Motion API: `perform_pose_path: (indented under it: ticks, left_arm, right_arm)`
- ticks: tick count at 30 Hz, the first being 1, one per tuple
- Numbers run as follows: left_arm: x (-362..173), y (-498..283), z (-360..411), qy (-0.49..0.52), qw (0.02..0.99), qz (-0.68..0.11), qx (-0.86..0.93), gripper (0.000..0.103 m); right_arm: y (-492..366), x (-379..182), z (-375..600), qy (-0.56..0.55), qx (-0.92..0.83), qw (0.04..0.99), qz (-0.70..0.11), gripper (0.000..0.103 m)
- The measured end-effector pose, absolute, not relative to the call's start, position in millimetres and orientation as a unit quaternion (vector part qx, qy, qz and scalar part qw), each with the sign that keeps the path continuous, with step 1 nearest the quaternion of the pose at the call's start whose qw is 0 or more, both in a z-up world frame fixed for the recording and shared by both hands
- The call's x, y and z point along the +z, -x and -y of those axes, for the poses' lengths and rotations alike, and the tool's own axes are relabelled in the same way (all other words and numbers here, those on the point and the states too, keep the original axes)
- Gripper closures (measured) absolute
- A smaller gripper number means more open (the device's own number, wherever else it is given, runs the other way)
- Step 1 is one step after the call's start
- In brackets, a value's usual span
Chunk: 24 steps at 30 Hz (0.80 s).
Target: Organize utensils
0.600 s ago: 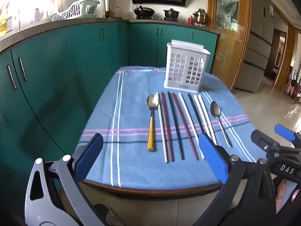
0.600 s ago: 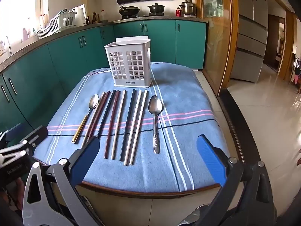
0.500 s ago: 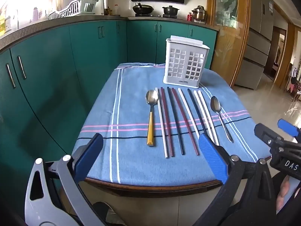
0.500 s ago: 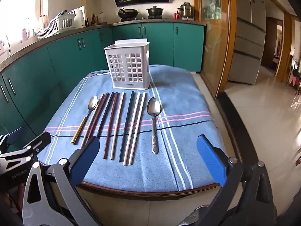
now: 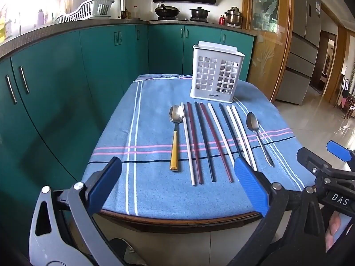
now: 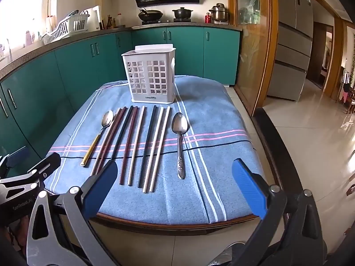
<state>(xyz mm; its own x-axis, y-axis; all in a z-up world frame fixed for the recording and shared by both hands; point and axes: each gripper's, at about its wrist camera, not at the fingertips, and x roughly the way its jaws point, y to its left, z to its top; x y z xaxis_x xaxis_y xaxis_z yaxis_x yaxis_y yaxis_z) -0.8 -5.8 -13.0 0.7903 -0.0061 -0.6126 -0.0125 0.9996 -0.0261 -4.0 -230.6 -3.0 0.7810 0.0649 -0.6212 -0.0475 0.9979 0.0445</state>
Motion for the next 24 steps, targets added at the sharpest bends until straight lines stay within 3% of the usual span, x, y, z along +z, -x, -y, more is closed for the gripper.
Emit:
perform_pose_path:
  ticks: [24]
  left_arm:
    - [-17.1, -3.6, 2.1, 0.017, 0.944, -0.329, 0.002, 0.003]
  right_arm:
    - [-1.0, -11.5, 228.8, -0.016, 0.037, 0.941, -0.336, 0.003]
